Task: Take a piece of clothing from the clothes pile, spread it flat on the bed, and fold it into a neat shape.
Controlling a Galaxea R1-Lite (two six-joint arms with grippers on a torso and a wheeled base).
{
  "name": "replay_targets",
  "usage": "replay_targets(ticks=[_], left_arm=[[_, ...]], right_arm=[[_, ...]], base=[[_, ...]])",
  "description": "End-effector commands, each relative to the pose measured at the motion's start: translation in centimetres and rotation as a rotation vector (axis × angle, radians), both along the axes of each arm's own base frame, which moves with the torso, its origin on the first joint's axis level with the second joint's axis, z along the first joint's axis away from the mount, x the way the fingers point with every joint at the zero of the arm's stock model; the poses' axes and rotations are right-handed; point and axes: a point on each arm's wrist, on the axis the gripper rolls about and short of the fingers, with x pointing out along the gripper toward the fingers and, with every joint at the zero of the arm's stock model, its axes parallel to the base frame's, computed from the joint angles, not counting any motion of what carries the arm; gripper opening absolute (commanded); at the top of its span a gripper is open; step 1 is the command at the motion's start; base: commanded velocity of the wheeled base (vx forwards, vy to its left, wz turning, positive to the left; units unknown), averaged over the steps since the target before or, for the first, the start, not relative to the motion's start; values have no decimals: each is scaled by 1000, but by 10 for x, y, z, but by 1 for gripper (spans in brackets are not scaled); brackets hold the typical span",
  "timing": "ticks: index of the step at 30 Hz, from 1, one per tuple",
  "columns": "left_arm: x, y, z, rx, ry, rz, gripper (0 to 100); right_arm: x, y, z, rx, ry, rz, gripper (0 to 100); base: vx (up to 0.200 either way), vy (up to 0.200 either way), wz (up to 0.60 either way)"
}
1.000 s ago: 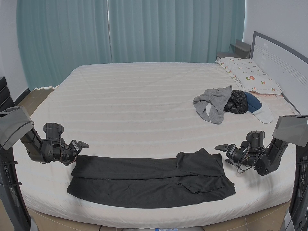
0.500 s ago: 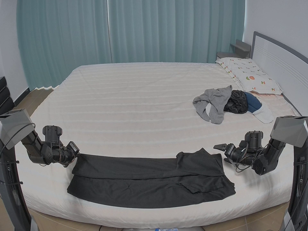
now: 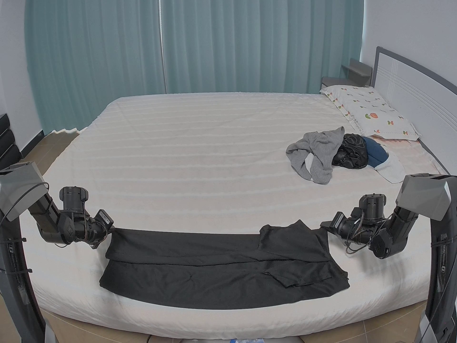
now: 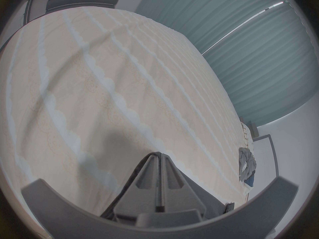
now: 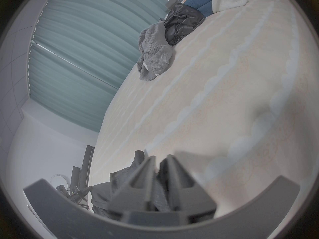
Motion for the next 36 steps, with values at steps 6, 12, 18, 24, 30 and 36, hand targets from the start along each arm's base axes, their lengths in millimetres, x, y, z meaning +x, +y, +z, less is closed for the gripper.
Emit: replay_targets(ticks=[6, 12, 18, 24, 30, 36], left_arm=[[0, 0, -1, 2, 1, 0, 0], [0, -1, -1, 3, 1, -5, 0], [-1, -1, -1, 3, 5, -7, 0], [-4, -2, 0, -8, 7, -12, 100], [-6, -2, 0, -19, 10, -21, 100], [-16, -2, 3, -60, 16, -54, 100]], right_arm=[[9, -2, 5, 41, -52, -37, 0], [10, -2, -4, 35, -93, -51, 0], [8, -3, -8, 25, -76, -55, 0], [5, -4, 1, 28, -92, -59, 100], [-9, 1, 51, 31, -182, -41, 100], [-37, 30, 54, -51, -173, 106, 100]], base=[[0, 0, 0], [0, 0, 0], [0, 0, 0], [0, 0, 0], [0, 0, 0], [0, 0, 0]])
